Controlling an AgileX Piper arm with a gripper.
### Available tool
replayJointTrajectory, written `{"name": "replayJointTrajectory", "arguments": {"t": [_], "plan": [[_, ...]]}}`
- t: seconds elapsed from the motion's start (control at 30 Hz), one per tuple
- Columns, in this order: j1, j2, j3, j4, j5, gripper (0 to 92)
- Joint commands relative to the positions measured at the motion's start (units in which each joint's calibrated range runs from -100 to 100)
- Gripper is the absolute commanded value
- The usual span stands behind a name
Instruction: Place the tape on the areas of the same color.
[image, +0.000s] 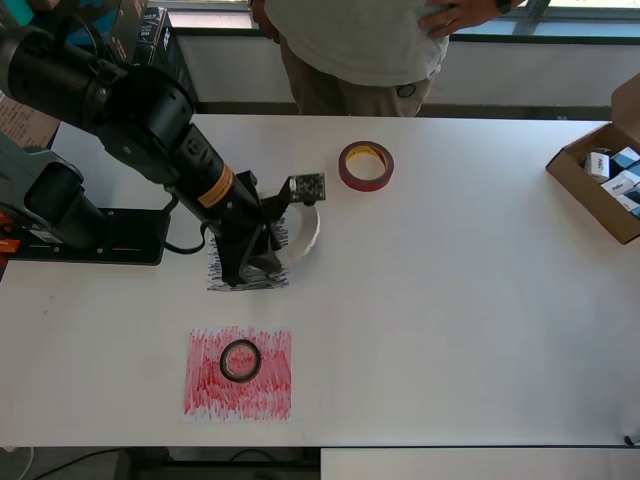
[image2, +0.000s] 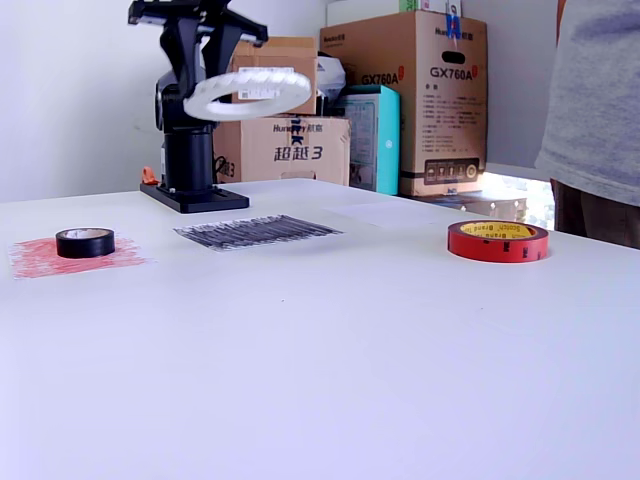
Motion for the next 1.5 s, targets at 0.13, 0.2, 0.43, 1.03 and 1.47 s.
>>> {"name": "replayJointTrajectory", "arguments": {"t": [0.13, 0.2, 0.43, 1.03, 1.47], "plan": [[22.13, 2.56, -5.97, 0.71, 10.60, 0.0], [24.66, 6.21, -8.51, 0.71, 12.81, 0.0], [28.13, 20.62, -16.33, 0.71, 18.05, 0.0], [29.95, 28.76, -5.43, -4.64, 20.34, 0.0], [30.89, 28.38, -3.15, -3.96, 18.05, 0.0]]}}
